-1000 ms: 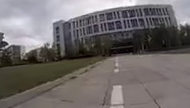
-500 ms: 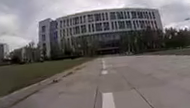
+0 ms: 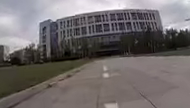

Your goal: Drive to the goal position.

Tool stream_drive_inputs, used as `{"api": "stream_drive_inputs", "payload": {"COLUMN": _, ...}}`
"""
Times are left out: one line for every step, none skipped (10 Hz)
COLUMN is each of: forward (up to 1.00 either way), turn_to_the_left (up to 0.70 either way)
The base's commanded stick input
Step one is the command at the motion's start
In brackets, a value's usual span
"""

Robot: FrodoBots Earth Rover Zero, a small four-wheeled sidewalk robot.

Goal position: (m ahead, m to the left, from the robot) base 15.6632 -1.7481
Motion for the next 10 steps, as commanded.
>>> {"api": "stream_drive_inputs", "payload": {"forward": 0.7, "turn_to_the_left": 0.0}}
{"api": "stream_drive_inputs", "payload": {"forward": 0.7, "turn_to_the_left": 0.0}}
{"api": "stream_drive_inputs", "payload": {"forward": 0.7, "turn_to_the_left": 0.0}}
{"api": "stream_drive_inputs", "payload": {"forward": 0.7, "turn_to_the_left": -0.06}}
{"api": "stream_drive_inputs", "payload": {"forward": 0.7, "turn_to_the_left": -0.19}}
{"api": "stream_drive_inputs", "payload": {"forward": 0.7, "turn_to_the_left": -0.32}}
{"api": "stream_drive_inputs", "payload": {"forward": 0.7, "turn_to_the_left": -0.35}}
{"api": "stream_drive_inputs", "payload": {"forward": 0.7, "turn_to_the_left": -0.35}}
{"api": "stream_drive_inputs", "payload": {"forward": 0.7, "turn_to_the_left": -0.35}}
{"api": "stream_drive_inputs", "payload": {"forward": 0.7, "turn_to_the_left": -0.22}}
